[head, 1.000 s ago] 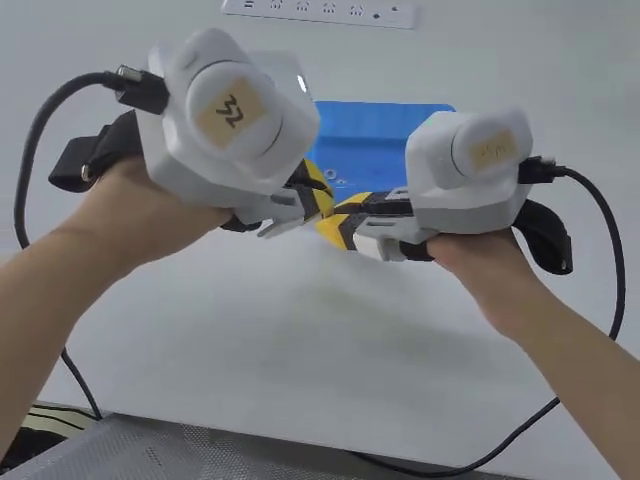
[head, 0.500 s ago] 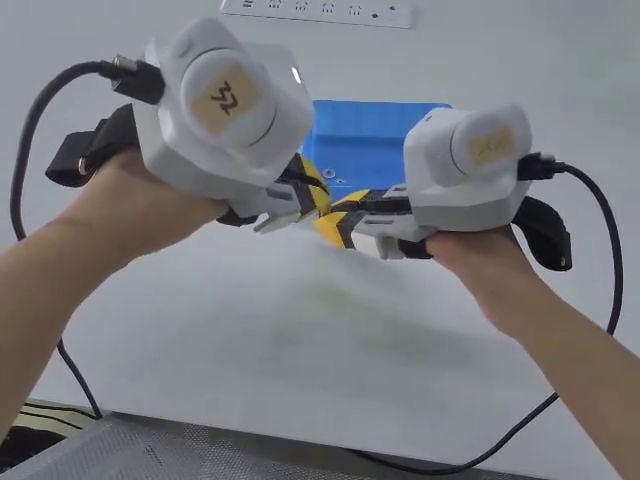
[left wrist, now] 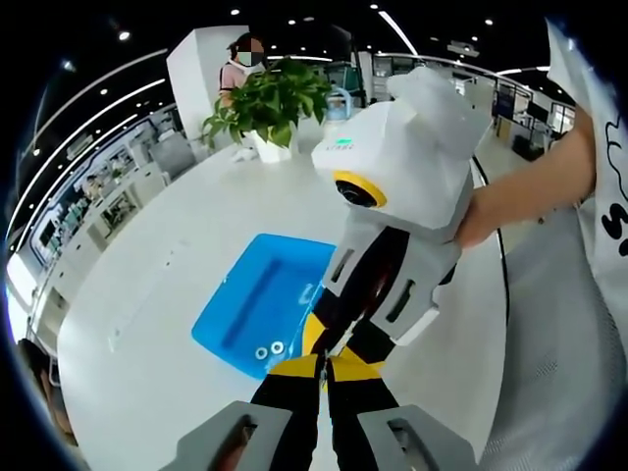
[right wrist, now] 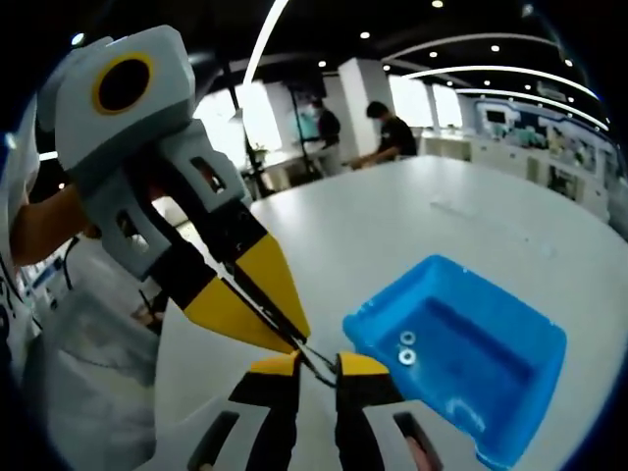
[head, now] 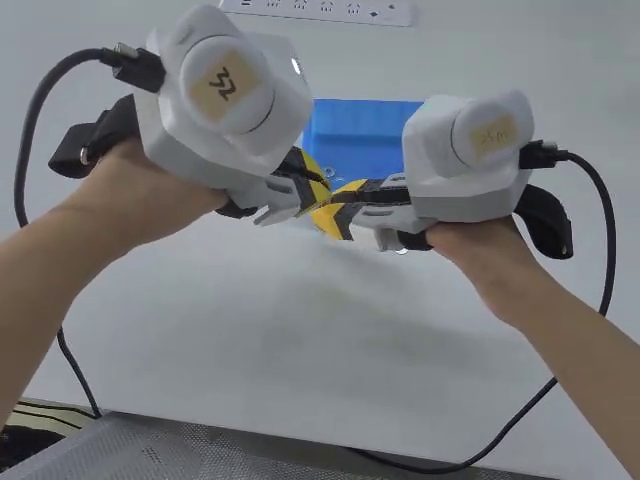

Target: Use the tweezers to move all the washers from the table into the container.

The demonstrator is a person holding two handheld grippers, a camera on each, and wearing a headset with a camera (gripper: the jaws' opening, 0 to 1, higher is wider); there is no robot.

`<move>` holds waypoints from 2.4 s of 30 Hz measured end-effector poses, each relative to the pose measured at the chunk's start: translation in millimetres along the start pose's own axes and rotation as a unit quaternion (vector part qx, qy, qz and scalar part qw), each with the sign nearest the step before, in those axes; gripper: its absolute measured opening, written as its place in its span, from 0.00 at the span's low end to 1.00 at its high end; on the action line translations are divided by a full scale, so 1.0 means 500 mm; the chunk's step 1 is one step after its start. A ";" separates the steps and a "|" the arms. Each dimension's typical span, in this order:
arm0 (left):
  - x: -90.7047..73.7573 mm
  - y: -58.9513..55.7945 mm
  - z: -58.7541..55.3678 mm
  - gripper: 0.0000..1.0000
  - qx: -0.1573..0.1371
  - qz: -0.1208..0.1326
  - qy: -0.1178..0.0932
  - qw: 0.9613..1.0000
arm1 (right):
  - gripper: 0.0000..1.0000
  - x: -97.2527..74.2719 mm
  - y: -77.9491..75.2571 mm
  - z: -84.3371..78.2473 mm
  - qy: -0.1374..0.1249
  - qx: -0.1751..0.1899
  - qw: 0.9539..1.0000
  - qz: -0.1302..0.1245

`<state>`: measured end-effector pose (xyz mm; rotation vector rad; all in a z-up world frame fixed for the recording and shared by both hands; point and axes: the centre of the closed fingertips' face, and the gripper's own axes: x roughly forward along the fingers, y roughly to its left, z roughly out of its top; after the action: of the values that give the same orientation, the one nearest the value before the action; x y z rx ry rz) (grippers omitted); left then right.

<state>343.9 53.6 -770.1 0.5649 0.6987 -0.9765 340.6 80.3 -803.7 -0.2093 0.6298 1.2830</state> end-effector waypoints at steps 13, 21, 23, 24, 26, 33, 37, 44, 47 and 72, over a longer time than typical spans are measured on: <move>0.015 -0.004 0.017 0.00 0.031 0.002 0.011 0.999 | 0.04 -0.006 -0.007 -0.010 0.012 -0.036 0.999 -0.015; 0.005 -0.015 0.027 0.00 0.044 -0.001 0.014 0.999 | 0.04 -0.022 0.003 -0.006 0.014 -0.042 0.999 -0.022; 0.001 -0.018 0.032 0.00 0.048 0.000 0.014 0.999 | 0.04 -0.029 0.006 -0.001 0.012 -0.042 0.999 -0.024; -0.004 -0.020 0.037 0.00 0.050 0.001 0.014 0.999 | 0.04 -0.032 0.007 0.001 0.012 -0.042 0.999 -0.024; -0.009 -0.023 0.043 0.00 0.055 0.002 0.014 0.998 | 0.04 -0.039 0.011 0.007 0.010 -0.044 0.999 -0.025; -0.038 -0.017 0.073 0.00 0.076 0.018 0.008 0.997 | 0.04 -0.062 0.014 0.044 -0.003 -0.063 0.997 -0.037; -0.055 -0.011 0.089 0.00 0.077 0.026 -0.001 0.997 | 0.04 -0.074 0.013 0.064 -0.013 -0.073 0.996 -0.043; -0.075 -0.009 0.118 0.00 0.099 0.045 -0.007 0.994 | 0.04 -0.096 0.011 0.093 -0.034 -0.085 0.994 -0.055; -0.079 -0.006 0.125 0.00 0.103 0.049 -0.010 0.993 | 0.04 -0.100 0.008 0.101 -0.041 -0.086 0.994 -0.059; -0.016 0.036 0.169 0.00 0.091 0.037 -0.056 0.994 | 0.04 -0.114 -0.083 0.087 -0.024 -0.096 0.990 -0.100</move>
<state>379.9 6.1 -706.8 0.6854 0.4882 -0.9998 385.3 42.2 -745.3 -0.3891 0.4316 1.1498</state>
